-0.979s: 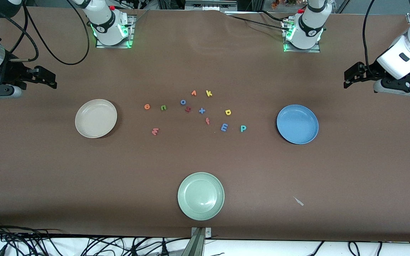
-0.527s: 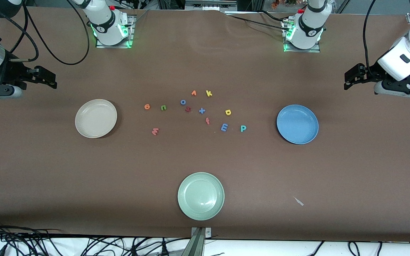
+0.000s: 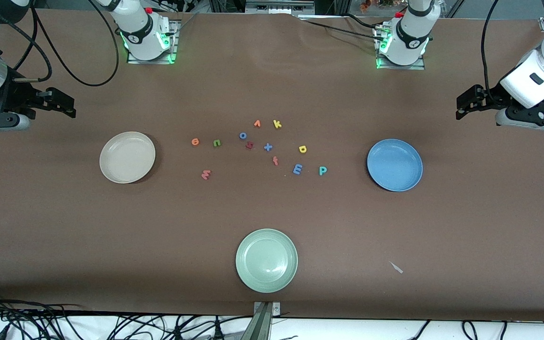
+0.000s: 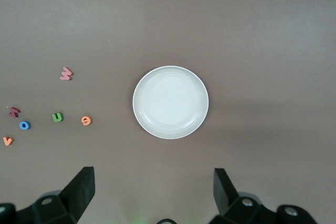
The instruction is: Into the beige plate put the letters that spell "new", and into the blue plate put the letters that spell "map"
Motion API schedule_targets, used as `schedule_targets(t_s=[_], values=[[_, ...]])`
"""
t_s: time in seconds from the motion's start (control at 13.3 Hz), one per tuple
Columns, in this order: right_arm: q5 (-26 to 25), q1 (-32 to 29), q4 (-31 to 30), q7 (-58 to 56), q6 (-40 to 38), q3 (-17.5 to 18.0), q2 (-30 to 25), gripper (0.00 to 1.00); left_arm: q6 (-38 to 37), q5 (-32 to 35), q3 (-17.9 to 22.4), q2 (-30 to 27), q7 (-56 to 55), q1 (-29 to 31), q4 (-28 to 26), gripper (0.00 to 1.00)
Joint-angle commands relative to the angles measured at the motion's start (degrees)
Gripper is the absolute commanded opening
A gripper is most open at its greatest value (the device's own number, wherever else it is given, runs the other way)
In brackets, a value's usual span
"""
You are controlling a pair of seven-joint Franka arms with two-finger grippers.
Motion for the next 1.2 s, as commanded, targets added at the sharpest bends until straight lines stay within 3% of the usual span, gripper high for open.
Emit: schedule_targets(t_s=[0.0, 1.13], values=[[-0.73, -0.44, -0.34, 0.13, -0.16, 0.61, -0.58, 1.0, -1.88, 0.13, 0.29, 0.67, 0.01, -0.54, 1.83, 1.0], [-0.73, -0.44, -0.34, 0.13, -0.25, 0.61, -0.58, 1.0, -1.88, 0.13, 0.29, 1.37, 0.1, -0.71, 2.79, 1.0]])
